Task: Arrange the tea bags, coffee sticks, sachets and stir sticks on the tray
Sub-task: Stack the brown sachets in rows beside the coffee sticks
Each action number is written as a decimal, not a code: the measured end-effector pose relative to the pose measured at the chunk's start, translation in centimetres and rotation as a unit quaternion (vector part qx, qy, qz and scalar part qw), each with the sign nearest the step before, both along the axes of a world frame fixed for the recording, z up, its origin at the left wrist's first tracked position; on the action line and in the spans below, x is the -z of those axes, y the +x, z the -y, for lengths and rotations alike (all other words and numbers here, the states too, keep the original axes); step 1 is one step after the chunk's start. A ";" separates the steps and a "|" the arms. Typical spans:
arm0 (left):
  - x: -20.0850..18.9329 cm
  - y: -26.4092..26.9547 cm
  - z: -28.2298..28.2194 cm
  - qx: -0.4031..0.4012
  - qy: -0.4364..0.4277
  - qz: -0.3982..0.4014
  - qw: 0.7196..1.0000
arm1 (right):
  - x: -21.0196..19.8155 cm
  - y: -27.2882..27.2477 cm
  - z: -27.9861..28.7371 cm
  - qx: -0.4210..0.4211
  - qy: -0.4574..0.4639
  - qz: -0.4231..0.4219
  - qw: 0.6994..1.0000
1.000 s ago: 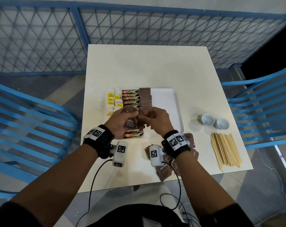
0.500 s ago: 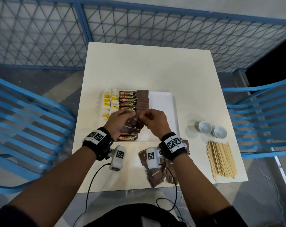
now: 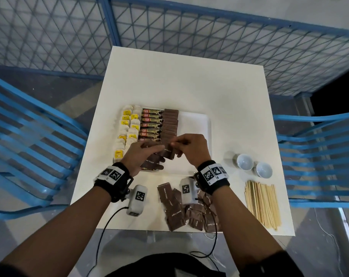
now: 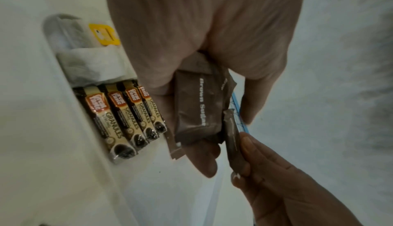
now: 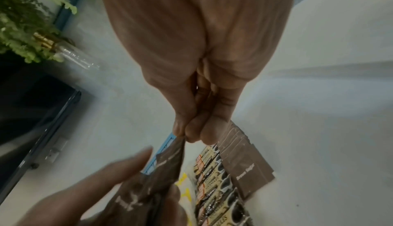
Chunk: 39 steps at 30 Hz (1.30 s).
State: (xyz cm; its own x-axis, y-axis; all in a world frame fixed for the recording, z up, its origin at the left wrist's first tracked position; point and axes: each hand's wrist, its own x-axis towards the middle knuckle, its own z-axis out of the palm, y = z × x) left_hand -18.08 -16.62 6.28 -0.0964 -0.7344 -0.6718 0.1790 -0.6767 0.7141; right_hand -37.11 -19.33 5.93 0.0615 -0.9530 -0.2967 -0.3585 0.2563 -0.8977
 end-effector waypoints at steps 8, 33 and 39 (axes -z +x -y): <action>1.4 -0.5 -1.3 -0.058 -0.004 0.001 0.998 | 1.1 -0.1 -0.5 0.023 0.016 -0.032 0.999; 3.8 6.8 -1.3 -0.032 0.044 0.035 0.998 | 8.5 2.7 -0.3 0.108 0.059 -0.177 0.976; 4.2 7.6 -1.1 -0.030 0.047 0.014 0.998 | 9.0 3.2 0.0 0.143 0.063 -0.163 0.974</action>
